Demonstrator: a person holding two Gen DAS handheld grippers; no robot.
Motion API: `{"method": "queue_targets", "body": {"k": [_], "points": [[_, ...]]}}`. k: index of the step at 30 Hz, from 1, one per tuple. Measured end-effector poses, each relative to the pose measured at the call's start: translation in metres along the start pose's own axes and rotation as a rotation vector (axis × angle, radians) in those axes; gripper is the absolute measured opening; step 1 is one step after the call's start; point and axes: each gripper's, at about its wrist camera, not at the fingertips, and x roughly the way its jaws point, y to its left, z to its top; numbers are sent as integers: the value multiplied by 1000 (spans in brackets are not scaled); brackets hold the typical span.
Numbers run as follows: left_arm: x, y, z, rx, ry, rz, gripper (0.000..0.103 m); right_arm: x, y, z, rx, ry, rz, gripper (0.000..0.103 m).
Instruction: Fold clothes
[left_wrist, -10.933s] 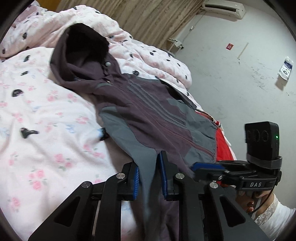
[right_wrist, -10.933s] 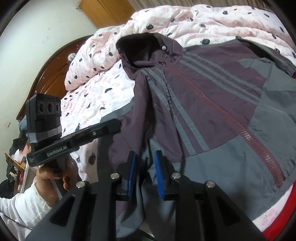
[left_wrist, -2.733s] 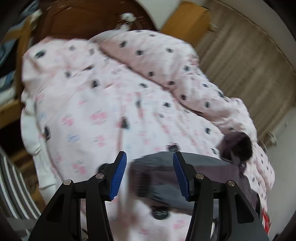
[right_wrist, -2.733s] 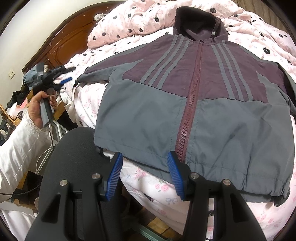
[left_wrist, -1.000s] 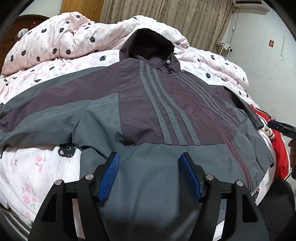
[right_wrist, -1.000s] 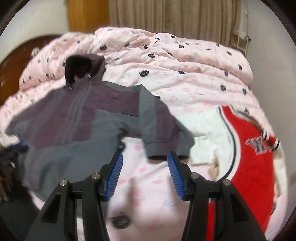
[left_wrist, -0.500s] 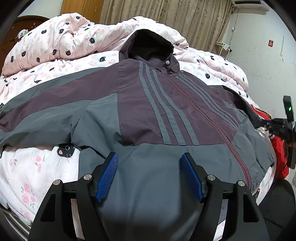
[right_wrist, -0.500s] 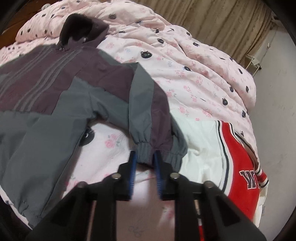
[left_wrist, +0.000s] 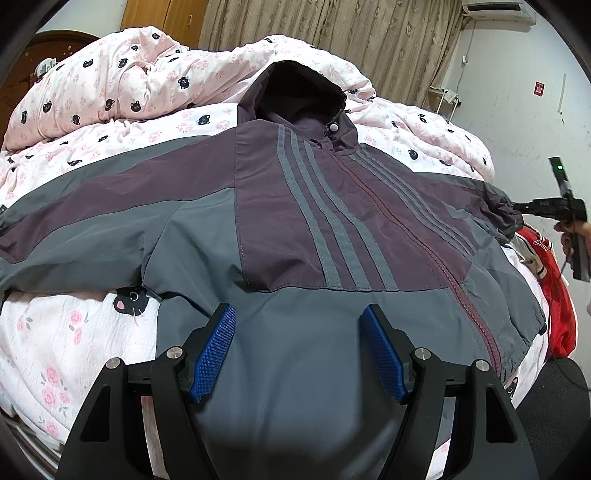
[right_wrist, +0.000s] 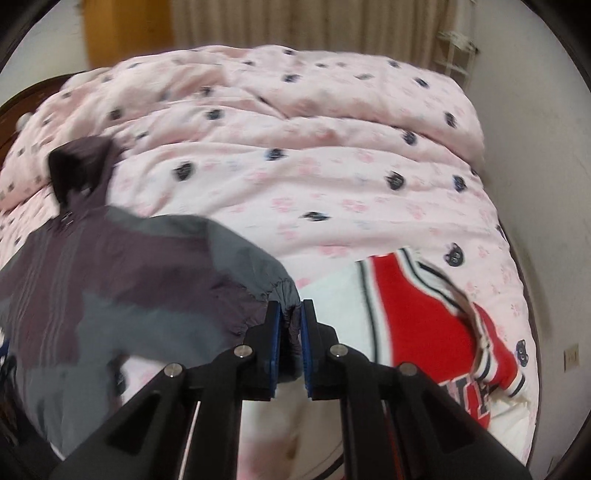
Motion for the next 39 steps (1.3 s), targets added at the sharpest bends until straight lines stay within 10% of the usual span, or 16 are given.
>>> {"method": "queue_targets", "body": {"k": [7,16,22,25,39], "points": [[0,0,0,0,0,2,67,46,-35,16,83,91,-173,16],[0,0,0,-3,-6,3,67,7,-26,2,81,-16,29,16],[-13,0,0,-18,-35,-6,67,-35,37,-28,-80,-74,152,17],[-32,-6,-4,2,-62,-11,67,-67,85,-61,-219,-116,208,38],[-78,-87,-51,493,5,33,67,-105,243,-222,-637,-106,360,40]]}}
